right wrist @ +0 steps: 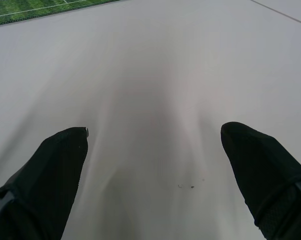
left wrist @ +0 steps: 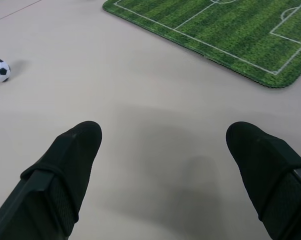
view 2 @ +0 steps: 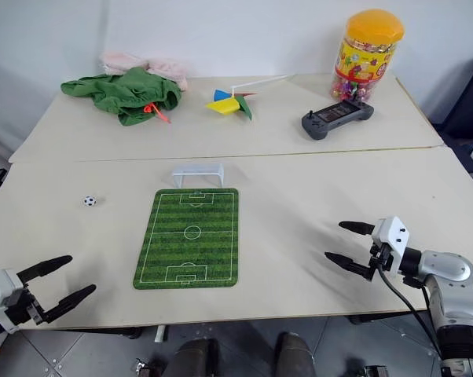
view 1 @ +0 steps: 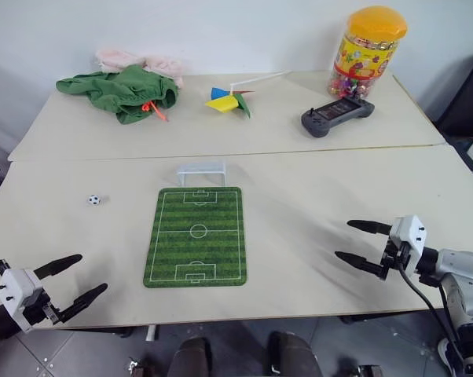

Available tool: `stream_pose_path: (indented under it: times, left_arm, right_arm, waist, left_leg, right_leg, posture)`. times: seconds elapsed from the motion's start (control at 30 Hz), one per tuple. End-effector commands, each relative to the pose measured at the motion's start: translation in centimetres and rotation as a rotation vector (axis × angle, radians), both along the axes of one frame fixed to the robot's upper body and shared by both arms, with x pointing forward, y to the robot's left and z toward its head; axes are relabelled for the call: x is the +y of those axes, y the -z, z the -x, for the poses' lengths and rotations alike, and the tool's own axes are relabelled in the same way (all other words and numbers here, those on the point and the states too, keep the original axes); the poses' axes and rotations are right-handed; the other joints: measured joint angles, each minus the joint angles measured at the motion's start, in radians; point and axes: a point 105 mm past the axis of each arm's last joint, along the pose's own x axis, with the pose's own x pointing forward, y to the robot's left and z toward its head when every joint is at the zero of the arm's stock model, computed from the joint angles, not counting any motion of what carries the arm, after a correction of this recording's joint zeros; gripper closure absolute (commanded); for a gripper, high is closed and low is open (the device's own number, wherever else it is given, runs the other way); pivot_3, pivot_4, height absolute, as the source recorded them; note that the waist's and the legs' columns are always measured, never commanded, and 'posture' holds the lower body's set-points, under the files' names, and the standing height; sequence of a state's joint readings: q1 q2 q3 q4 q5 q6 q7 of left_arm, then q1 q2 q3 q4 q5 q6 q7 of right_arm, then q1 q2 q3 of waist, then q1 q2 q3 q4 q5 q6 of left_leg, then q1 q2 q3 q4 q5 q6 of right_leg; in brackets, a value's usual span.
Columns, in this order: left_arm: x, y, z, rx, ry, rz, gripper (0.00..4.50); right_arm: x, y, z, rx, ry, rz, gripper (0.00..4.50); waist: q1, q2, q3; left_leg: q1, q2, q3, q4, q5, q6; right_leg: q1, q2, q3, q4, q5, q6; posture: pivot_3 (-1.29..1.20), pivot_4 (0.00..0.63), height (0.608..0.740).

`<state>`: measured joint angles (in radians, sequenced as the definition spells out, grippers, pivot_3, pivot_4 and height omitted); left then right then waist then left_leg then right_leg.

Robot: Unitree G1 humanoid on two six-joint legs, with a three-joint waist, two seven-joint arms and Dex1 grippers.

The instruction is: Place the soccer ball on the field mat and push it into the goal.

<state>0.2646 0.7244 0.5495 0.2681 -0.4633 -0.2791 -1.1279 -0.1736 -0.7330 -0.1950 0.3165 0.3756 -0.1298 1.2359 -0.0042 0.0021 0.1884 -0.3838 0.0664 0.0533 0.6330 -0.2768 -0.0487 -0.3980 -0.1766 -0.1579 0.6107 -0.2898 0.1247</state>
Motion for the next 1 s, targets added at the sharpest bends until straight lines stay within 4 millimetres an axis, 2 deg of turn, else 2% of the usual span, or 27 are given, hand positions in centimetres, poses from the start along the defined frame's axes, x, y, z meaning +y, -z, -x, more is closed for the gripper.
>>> stream_pose_path:
  times: [0.03, 0.17, 0.33, 0.53, 0.63, 0.7, 0.83, 1.0]
  left_arm:
    - [-0.2, -0.8, 0.3, -0.005, 0.030, -0.021, 0.02]
    - [0.9, -1.5, -0.5, -0.042, -0.097, -0.024, 0.02]
    - [1.2, -2.5, -0.8, -0.069, -0.142, 0.004, 0.02]
    - [1.1, -3.4, -1.9, -0.091, -0.213, -0.001, 0.02]
    - [2.2, -4.7, -4.3, -0.125, -0.334, 0.065, 0.02]
    - [3.8, -4.5, -6.0, -0.082, -0.483, 0.058, 0.02]
    - [4.1, -5.3, -9.2, -0.123, -0.550, 0.099, 0.02]
    - [3.5, -4.7, -13.2, -0.084, -0.581, 0.144, 0.02]
  right_arm:
    - [0.0, -0.9, -0.2, -0.042, -0.002, -0.007, 0.00]
    - [0.0, -0.9, -0.2, -0.039, -0.005, -0.009, 0.00]
    - [0.1, -1.0, -0.6, -0.042, -0.011, -0.004, 0.00]
    - [1.0, -2.3, -1.0, -0.070, -0.037, -0.041, 0.00]
    - [2.3, -4.0, -0.7, -0.125, -0.122, -0.077, 0.00]
    - [3.0, -4.9, 0.0, -0.154, -0.187, -0.116, 0.00]
    - [3.1, -4.8, -0.3, -0.150, -0.172, -0.090, 0.00]
    - [3.0, -4.3, -0.2, -0.142, -0.147, -0.076, 0.00]
  waist:
    - [0.000, 0.000, 0.000]
    - [0.000, 0.000, 0.000]
    - [0.000, 0.000, 0.000]
    - [0.001, 0.000, 0.000]
    - [0.004, 0.000, 0.000]
    - [0.005, 0.000, 0.000]
    - [0.003, -0.002, -0.001]
    - [0.006, -0.002, -0.001]
  left_leg:
    - [0.000, 0.000, 0.000, 0.000, 0.000, 0.000]
    - [0.000, 0.000, 0.000, 0.000, 0.000, 0.000]
    - [0.000, 0.000, 0.000, 0.000, 0.000, 0.000]
    - [0.000, 0.000, 0.000, 0.001, 0.000, 0.000]
    - [0.000, 0.000, 0.000, 0.001, 0.000, 0.000]
    - [0.000, 0.000, 0.000, 0.003, 0.000, 0.000]
    - [0.000, 0.000, 0.000, 0.003, 0.000, 0.000]
    - [0.000, 0.000, 0.000, 0.004, 0.002, -0.004]
  right_leg:
    - [0.000, 0.000, 0.000, 0.000, 0.000, 0.000]
    - [0.000, 0.000, 0.000, 0.000, 0.000, 0.000]
    - [0.000, 0.000, 0.000, 0.000, 0.000, 0.000]
    - [0.000, 0.000, 0.001, 0.001, 0.000, 0.000]
    - [0.000, 0.000, 0.001, 0.001, 0.000, 0.000]
    - [0.000, 0.000, 0.001, 0.002, 0.001, 0.000]
    - [0.001, 0.000, 0.001, 0.003, 0.002, 0.001]
    - [0.001, 0.001, 0.001, 0.007, 0.003, 0.001]
  posture:
    - [0.00, 0.150, 0.740]
    - [0.00, 0.150, 0.740]
    - [0.00, 0.150, 0.740]
    - [0.00, 0.150, 0.740]
    - [0.00, 0.150, 0.740]
    - [0.00, 0.150, 0.740]
    - [0.00, 0.150, 0.740]
    - [0.00, 0.150, 0.740]
